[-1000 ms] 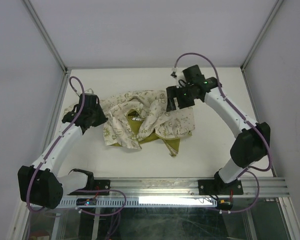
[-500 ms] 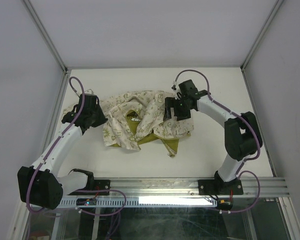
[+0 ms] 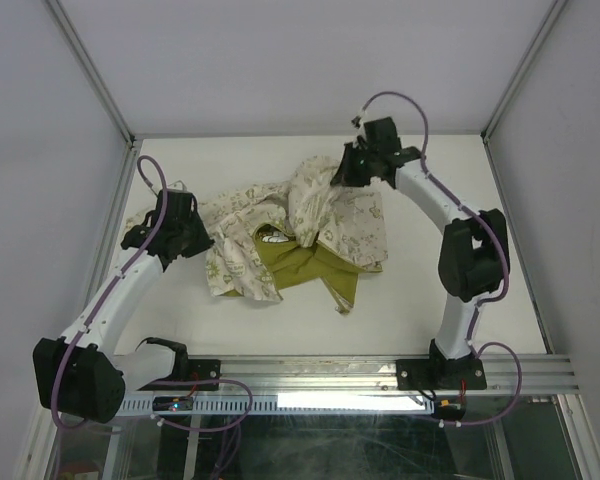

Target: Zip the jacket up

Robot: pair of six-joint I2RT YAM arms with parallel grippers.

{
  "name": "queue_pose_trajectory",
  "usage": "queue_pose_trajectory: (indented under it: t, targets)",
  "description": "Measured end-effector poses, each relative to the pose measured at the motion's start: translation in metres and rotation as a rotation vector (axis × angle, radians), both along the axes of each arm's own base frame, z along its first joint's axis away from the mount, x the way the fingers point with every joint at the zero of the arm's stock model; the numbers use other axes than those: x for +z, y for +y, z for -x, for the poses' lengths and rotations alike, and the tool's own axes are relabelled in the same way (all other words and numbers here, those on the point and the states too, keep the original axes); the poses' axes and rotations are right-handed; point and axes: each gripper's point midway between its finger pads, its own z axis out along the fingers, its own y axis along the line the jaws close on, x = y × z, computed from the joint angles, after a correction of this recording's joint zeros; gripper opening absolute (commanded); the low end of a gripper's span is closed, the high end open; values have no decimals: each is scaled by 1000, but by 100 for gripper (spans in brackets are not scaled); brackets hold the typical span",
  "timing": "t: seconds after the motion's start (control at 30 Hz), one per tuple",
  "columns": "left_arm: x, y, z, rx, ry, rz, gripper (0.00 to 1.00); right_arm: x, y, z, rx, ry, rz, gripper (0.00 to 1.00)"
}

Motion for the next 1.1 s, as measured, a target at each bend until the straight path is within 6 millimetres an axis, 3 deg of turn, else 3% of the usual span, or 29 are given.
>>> queue_pose_trajectory:
  t: [0.03, 0.13, 0.2, 0.3, 0.4, 0.5, 0.63, 0.7, 0.73, 0.8, 0.87, 0.93, 1.0, 1.1]
  targets:
    - [1, 0, 2, -1, 2, 0, 0, 16, -6, -13, -23, -32, -11, 0]
    - [3, 0, 9, -9, 8, 4, 0, 99, -47, -73, -155, -206, -45, 0]
    - [4, 1, 15, -15, 20, 5, 0, 146, -73, -101, -232, -309, -54, 3]
    - [5, 0, 23, -32, 37, 6, 0, 204, -110, -133, -343, -454, -57, 32]
    - [7, 0, 27, -42, 43, 4, 0, 219, -113, -144, -362, -496, -66, 54]
    - [6, 0, 26, -45, 48, 3, 0, 204, -102, -153, -331, -471, -57, 66]
    - [-1, -2, 19, -45, 64, -1, 0, 139, -96, -136, -282, -312, 9, 68]
    - [-6, -2, 15, -44, 77, -3, 0, 95, -99, -108, -263, -199, 51, 68]
    - [-7, -3, 13, -44, 79, -4, 0, 65, -104, -84, -254, -123, 79, 68]
    - [-9, -4, 10, -44, 77, -3, 0, 24, -114, -35, -249, 6, 126, 68]
    - [-8, -5, 6, -45, 71, -2, 0, -6, -125, 15, -249, 102, 159, 67]
    - [-7, -5, 4, -45, 64, 1, 0, -23, -134, 63, -257, 163, 174, 64]
    - [-6, -5, 2, -43, 60, 5, 0, -27, -139, 95, -275, 174, 162, 63]
    - [-7, -6, 1, -47, 64, 11, 0, -32, -137, 120, -321, 148, 120, 67]
